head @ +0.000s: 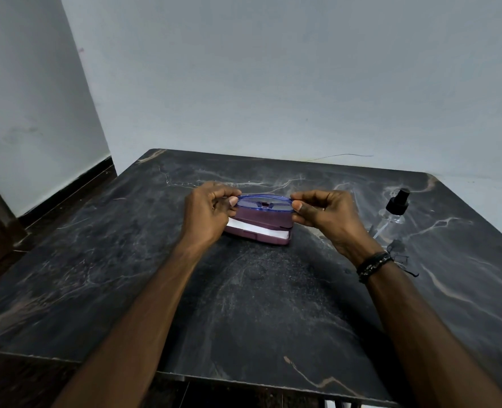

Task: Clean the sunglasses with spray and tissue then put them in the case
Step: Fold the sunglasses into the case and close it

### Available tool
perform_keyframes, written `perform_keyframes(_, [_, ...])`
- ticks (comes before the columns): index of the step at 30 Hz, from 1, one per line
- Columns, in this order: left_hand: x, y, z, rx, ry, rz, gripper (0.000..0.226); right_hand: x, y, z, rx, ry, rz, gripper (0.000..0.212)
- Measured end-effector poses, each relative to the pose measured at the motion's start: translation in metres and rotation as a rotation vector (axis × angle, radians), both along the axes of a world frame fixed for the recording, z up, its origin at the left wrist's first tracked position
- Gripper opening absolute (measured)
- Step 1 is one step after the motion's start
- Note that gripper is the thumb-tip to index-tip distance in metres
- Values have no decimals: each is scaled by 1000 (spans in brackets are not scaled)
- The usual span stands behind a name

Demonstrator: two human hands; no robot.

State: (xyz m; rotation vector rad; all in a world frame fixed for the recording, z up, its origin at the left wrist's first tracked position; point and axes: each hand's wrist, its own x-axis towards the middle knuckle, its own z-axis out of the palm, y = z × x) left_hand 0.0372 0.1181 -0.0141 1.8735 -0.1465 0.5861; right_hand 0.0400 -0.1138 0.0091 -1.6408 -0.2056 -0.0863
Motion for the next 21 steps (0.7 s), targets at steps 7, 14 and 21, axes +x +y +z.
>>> perform_keyframes(7, [-1,14,6,135,79,22,19,-4,-1,5,-306,-71,-25,12])
perform_keyframes(14, [6,29,1,247,250,-23,17,-2,2,-1,-637,-120,-20,11])
perform_keyframes(21, [9,28,-5,267,264,-17,17,-4,7,-5,-752,-190,-34,11])
